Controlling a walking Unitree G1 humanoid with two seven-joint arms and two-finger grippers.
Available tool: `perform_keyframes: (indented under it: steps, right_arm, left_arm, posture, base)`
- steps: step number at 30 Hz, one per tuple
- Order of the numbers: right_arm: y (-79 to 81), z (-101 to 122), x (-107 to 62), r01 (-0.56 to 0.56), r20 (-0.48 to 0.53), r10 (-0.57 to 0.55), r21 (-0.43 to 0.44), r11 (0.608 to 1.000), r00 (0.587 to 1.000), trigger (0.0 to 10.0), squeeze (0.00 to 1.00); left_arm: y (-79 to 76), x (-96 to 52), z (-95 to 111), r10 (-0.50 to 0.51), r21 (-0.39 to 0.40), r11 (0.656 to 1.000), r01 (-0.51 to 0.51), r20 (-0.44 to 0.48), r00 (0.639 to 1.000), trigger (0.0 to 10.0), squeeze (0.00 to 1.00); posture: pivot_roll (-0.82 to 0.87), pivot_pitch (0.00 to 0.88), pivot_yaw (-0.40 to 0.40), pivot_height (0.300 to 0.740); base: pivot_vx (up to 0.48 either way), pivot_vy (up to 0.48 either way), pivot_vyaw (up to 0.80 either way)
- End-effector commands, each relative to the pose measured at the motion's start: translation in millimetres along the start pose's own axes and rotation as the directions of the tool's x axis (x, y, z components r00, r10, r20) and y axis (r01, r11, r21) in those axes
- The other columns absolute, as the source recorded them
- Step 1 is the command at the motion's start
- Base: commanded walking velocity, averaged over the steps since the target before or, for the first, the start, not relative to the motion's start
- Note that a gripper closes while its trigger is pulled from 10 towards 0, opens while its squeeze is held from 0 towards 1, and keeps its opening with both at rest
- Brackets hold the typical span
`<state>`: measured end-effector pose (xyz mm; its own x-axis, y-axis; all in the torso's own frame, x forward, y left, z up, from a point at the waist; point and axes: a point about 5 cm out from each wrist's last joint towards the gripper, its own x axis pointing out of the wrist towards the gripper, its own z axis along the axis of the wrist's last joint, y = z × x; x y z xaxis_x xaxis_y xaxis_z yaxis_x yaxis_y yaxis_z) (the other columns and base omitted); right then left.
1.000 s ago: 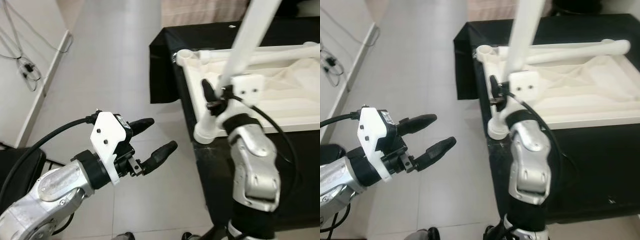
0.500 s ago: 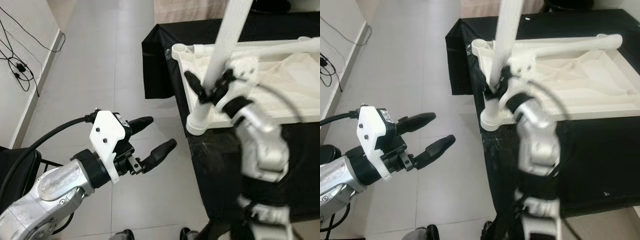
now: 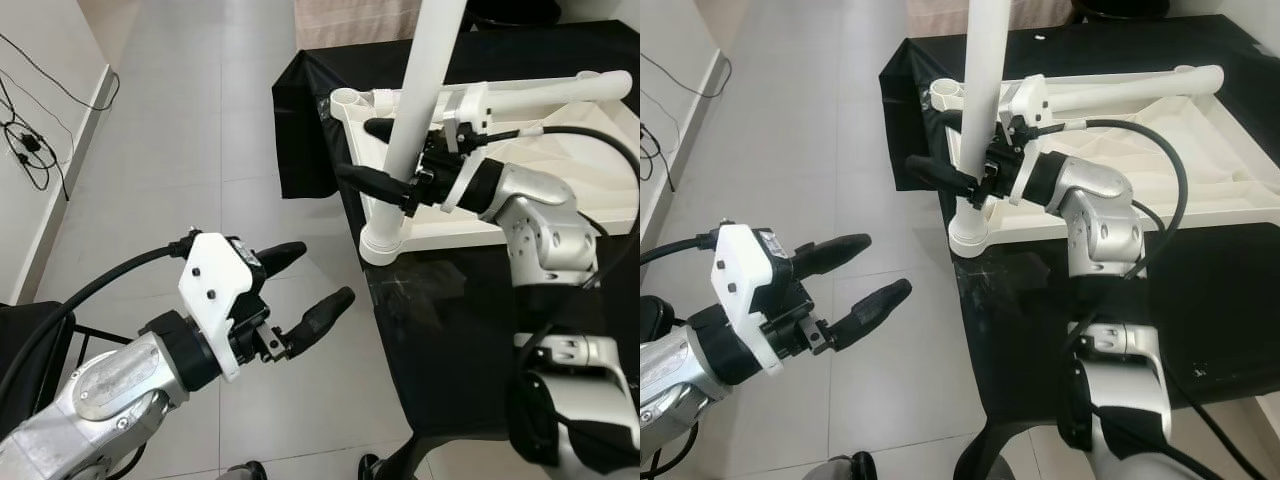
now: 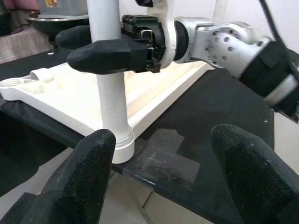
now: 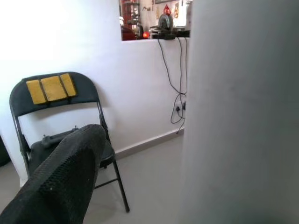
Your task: Building children table
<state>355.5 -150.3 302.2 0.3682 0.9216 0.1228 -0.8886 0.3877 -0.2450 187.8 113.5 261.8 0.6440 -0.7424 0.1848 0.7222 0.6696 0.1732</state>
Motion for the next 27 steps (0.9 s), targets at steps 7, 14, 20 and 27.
perform_keyframes:
  steps: [7, 14, 20, 27]
  right_arm:
    - [-14.0, -8, -1.9, -0.133, -0.008, 0.134, 0.078, 0.988, 0.991, 0.0, 0.0]
    - [-16.8, -9, -3.4, -0.151, -0.031, 0.153, 0.077, 0.986, 0.988, 0.0, 0.0]
    - [-26.8, -4, -22.4, -0.109, -0.11, 0.107, -0.005, 0.994, 0.988, 0.0, 0.0]
    - [-32.6, -5, -54.3, 0.186, -0.175, -0.205, -0.118, 0.975, 0.963, 0.0, 0.0]
  left_arm:
    - [-5.6, -6.1, 2, 0.001, -0.006, 1.0, -0.001, -0.01, 1.0, 10.0, 0.0]
    - [-5.5, -5.9, 2, 0.002, -0.013, 1.0, -0.002, -0.012, 1.0, 10.0, 0.0]
    - [-5.7, -4.5, 1, -0.001, -0.021, 1.0, 0.001, -0.012, 1.0, 10.0, 0.0]
    - [-5.9, -4.2, 0, 0.005, -0.021, 1.0, -0.005, -0.01, 1.0, 10.0, 0.0]
  posture:
    - [0.15, 0.293, -0.014, 0.74]
    - [0.15, 0.299, -0.014, 0.74]
    - [0.13, 0.284, -0.023, 0.74]
    - [0.1, 0.271, -0.051, 0.74]
  base:
    - [0.0, 0.0, 0.0]
    - [0.0, 0.0, 0.0]
    - [0.0, 0.0, 0.0]
    - [0.0, 0.0, 0.0]
